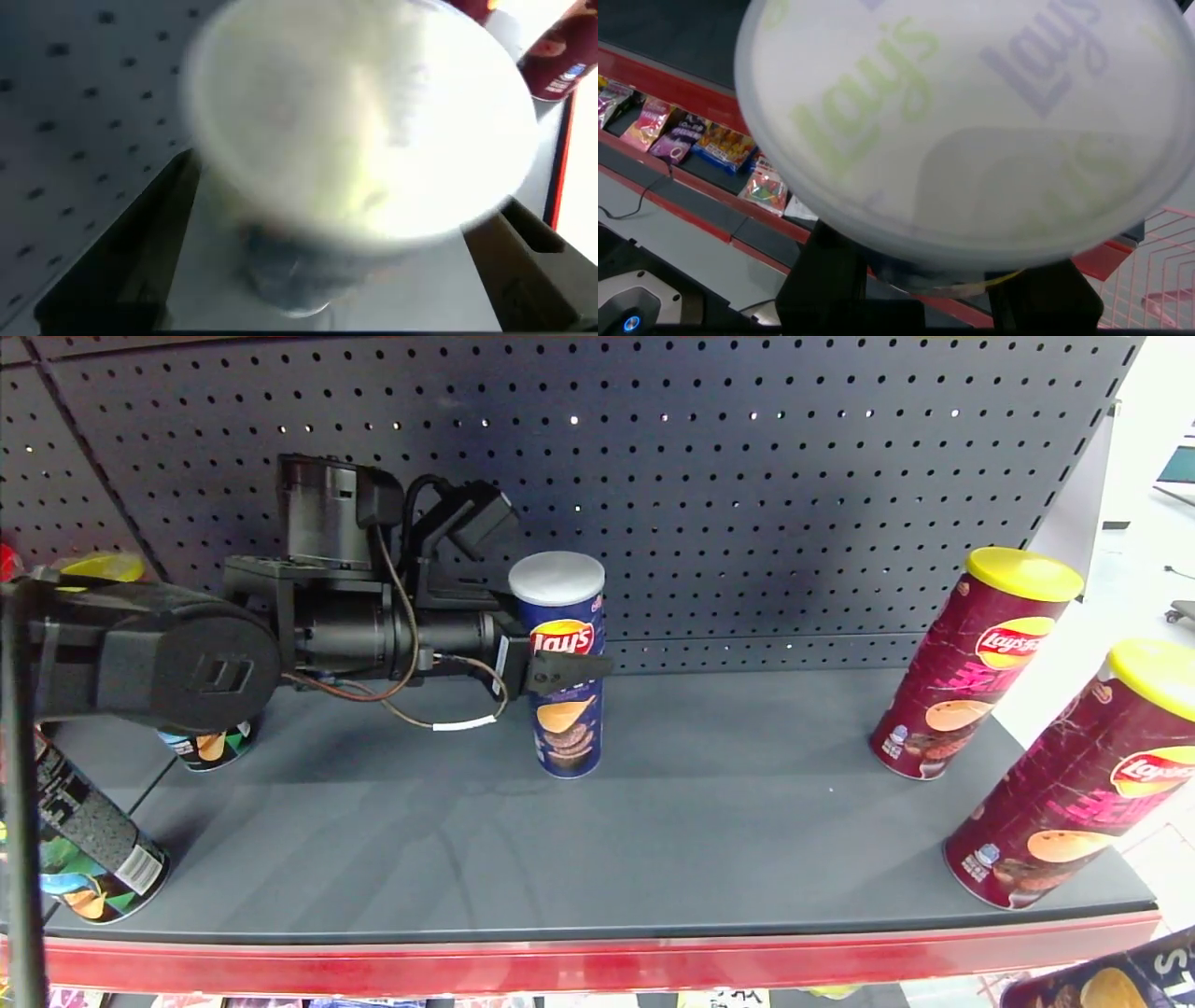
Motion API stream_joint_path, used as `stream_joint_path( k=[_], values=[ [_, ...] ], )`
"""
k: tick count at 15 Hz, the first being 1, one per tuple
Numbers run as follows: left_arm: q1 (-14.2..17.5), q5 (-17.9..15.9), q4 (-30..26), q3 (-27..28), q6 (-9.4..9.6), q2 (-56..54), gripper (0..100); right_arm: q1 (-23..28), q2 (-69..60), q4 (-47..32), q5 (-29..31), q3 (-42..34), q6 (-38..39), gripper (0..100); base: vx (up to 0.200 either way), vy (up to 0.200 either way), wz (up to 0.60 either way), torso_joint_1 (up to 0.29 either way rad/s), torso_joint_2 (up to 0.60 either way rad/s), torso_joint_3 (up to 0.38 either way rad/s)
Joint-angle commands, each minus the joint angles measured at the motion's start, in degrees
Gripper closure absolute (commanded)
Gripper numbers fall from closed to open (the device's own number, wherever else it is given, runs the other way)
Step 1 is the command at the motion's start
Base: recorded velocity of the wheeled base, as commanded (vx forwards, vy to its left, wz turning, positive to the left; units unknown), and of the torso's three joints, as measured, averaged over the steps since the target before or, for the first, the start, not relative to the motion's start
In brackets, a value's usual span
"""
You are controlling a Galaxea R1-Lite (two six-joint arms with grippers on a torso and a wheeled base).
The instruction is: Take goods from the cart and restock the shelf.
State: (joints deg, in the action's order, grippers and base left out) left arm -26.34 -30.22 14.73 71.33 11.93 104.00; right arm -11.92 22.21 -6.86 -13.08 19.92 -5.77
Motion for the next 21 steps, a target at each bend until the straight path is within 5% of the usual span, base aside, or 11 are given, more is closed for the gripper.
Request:
stream_joint_path(
  k=[1, 4, 5, 11, 14, 21],
  values=[
    [-0.2, -0.01, 0.04, 0.57, 0.02, 1.82, 0, -0.03, 0.11, 0.01, -0.02, 0.03, -0.03, 100, 0.0, 0.0, 0.0, 0.0, 0.0, 0.0],
    [-0.2, -0.37, 0.13, 0.57, 0.11, 2.61, 0, -0.03, 0.11, 0.01, 0.07, 0.03, 0.05, 100, 0.0, 0.0, 0.0, 0.0, 0.0, 0.0],
    [-0.2, -0.37, 0.13, 0.66, 0.19, 2.88, 100, -0.03, 0.11, 0.01, 0.07, 0.03, 0.05, 100, 0.0, 0.0, 0.0, 0.0, 0.0, 0.0],
    [-0.29, -1.16, -0.14, -0.84, 0.28, 1.3, 100, -0.03, 0.46, 0.01, 0.07, 0.03, 0.05, 100, 0.0, 0.0, 0.0, 0.0, 0.0, 0.0],
    [-0.37, -3.53, -0.22, -7.25, 0.28, -4.24, 100, -0.12, 0.64, 0.01, -0.02, 0.12, 0.05, 100, 0.0, 0.0, 0.0, 0.0, 0.0, 0.0],
    [-3.36, -2.04, 0.04, -22.2, -0.07, -17.69, 100, -0.12, 0.64, 0.01, -0.02, 0.12, 0.05, 100, 0.0, 0.0, 0.0, 0.0, 0.0, 0.0]
  ],
)
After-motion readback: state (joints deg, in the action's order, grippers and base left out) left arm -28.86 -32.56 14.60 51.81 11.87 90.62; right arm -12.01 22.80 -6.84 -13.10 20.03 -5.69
